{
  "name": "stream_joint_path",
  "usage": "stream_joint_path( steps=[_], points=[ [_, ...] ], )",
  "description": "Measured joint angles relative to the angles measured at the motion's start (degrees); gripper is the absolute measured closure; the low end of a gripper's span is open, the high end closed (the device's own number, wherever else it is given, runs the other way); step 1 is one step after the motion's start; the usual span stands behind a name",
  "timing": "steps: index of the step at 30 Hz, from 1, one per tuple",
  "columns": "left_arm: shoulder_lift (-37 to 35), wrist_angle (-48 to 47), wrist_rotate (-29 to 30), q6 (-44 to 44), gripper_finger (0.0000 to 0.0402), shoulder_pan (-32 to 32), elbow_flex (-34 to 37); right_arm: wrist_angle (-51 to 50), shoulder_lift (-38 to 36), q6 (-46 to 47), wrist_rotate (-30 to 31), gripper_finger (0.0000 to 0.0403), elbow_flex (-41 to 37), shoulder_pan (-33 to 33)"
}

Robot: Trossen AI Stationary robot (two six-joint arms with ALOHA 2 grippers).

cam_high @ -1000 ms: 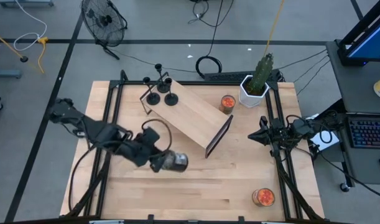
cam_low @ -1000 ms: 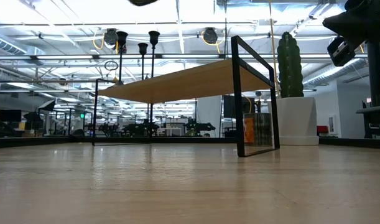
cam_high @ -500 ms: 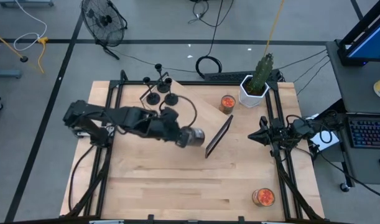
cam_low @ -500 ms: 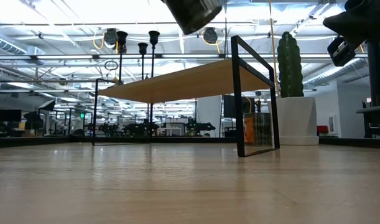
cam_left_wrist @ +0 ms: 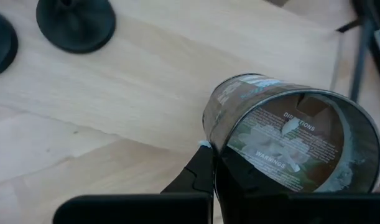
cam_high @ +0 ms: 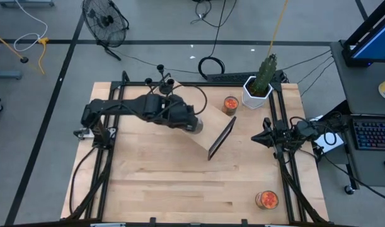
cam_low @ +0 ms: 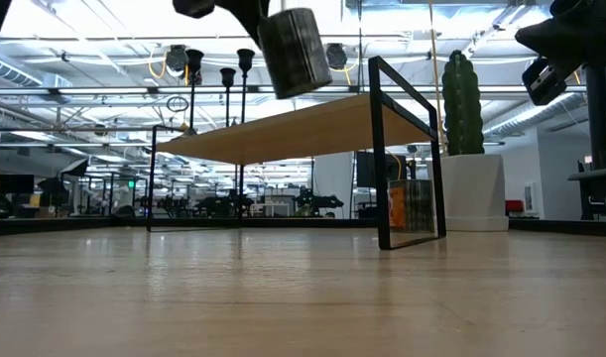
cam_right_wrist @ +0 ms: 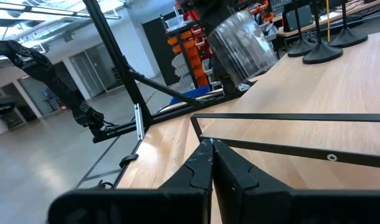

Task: Pick & Place candle stick holders
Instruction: Put the brown scented candle on the shelf

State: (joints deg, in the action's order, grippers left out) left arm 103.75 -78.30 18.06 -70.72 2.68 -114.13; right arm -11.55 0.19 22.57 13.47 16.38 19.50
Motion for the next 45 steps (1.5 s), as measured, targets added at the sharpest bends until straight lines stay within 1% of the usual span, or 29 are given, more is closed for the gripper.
stream_joint_path(
  steps=[4, 8, 12, 18, 33, 38, 45],
  points=[
    [0.7, -1.9, -1.6, -0.3, 0.0401, -1.9, -0.1, -0.1, 0.0, -1.2, 0.0, 0.0403, 0.0, 0.0],
    [1.4, -2.8, -1.7, -1.4, 0.0401, -3.1, -0.1, -0.2, 0.1, -1.2, 0.0, 0.0403, 0.0, 0.0],
    [1.1, -2.5, -3.0, -1.9, 0.0401, -3.9, -0.1, -0.3, 0.1, -2.9, 0.1, 0.0403, 0.0, 0.0],
    [1.2, -2.8, -3.2, -2.5, 0.0401, -4.2, -0.1, -0.3, 0.1, -5.7, 0.2, 0.0403, 0.0, 0.0],
    [1.2, -4.6, -4.7, -1.8, 0.0401, -5.8, -0.1, -0.3, 0.1, -5.7, 0.2, 0.0403, 0.0, 0.0],
    [1.2, -4.7, -6.2, -1.6, 0.0401, -5.9, -0.1, -0.3, 0.1, -5.7, 0.2, 0.0403, 0.0, 0.0],
    [1.2, -6.0, -6.3, -1.5, 0.0401, -5.9, -0.1, -0.2, 0.1, -5.7, 0.2, 0.0403, 0.0, 0.0]
  ],
)
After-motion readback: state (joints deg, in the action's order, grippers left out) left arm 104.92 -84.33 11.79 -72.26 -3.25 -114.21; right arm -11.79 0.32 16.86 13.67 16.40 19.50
